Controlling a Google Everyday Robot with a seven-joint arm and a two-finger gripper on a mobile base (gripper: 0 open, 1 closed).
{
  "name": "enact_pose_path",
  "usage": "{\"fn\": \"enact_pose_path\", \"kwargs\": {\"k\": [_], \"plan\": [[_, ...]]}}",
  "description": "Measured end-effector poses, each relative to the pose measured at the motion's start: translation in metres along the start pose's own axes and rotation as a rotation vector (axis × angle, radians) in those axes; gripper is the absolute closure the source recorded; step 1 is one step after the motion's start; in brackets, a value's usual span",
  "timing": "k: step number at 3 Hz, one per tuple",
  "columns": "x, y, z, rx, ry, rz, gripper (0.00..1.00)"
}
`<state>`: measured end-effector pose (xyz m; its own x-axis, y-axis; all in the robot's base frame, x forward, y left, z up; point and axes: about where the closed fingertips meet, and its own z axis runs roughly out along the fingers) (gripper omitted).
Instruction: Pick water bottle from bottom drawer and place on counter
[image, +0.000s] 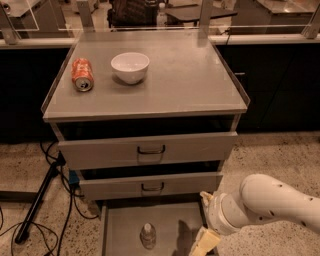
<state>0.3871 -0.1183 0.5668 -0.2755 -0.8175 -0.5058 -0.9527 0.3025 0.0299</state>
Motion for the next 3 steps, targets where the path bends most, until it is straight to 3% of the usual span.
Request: {"fn": "enact_pose_path", "kwargs": {"k": [2,3], "plan": [[0.015,-0.004,0.044,-0.007,-0.027,-0.010,0.00],[0.030,-0.002,0.096,-0.058,-0.009,-0.016,0.00]]}}
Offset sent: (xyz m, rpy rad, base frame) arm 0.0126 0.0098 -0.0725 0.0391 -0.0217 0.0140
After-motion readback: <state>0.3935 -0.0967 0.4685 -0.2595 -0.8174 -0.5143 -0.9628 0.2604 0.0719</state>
